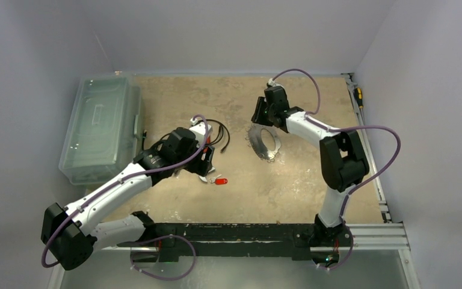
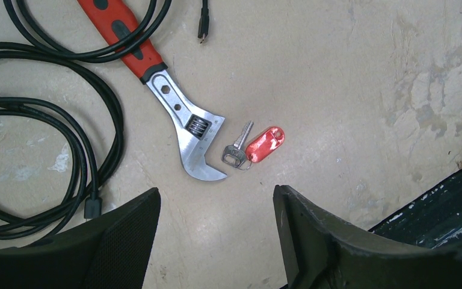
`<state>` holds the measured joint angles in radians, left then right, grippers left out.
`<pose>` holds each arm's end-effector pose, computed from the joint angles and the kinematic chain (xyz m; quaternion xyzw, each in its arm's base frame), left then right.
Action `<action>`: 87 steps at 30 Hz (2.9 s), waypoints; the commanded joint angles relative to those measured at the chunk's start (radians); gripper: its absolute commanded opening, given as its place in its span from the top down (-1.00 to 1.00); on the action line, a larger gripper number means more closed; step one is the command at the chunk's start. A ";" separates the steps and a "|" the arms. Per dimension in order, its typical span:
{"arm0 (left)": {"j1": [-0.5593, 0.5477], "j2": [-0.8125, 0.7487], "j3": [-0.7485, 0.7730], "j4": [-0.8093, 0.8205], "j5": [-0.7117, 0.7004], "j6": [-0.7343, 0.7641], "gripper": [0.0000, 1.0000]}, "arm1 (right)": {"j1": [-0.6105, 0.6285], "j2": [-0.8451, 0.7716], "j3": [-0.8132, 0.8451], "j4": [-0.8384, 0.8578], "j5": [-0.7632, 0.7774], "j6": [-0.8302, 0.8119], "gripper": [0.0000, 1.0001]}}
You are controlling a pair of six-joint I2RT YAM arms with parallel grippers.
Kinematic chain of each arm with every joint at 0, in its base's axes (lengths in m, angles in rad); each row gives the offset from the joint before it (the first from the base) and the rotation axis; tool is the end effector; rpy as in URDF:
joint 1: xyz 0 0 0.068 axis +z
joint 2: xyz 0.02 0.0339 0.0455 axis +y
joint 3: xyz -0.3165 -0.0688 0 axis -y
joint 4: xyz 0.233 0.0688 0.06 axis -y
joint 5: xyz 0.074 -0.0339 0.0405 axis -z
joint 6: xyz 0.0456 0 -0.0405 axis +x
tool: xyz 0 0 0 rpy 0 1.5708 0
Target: Put the keys on the keyring
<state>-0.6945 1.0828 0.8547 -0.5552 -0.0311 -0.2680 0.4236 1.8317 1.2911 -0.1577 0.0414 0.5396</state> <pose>0.1522 -0.1249 0.3144 0.1896 0.9037 -0.1648 0.3467 0.3872 0.1725 0.2740 0.0613 0.9041 0.1791 0.3831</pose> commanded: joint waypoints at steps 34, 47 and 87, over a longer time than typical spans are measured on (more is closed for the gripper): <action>0.000 -0.017 -0.003 0.033 0.005 0.019 -0.43 | -0.040 0.197 0.134 0.019 -0.007 -0.009 0.38; 0.001 -0.020 -0.003 0.033 0.004 0.019 -0.43 | -0.040 0.211 0.132 0.014 0.017 -0.010 0.41; 0.000 -0.021 -0.004 0.033 -0.019 0.015 -0.41 | 0.032 -0.203 -0.078 0.062 -0.119 -0.203 1.00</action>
<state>-0.6945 1.0760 0.8528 -0.5545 -0.0357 -0.2676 0.4099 1.7290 1.2598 -0.1482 -0.0204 0.4191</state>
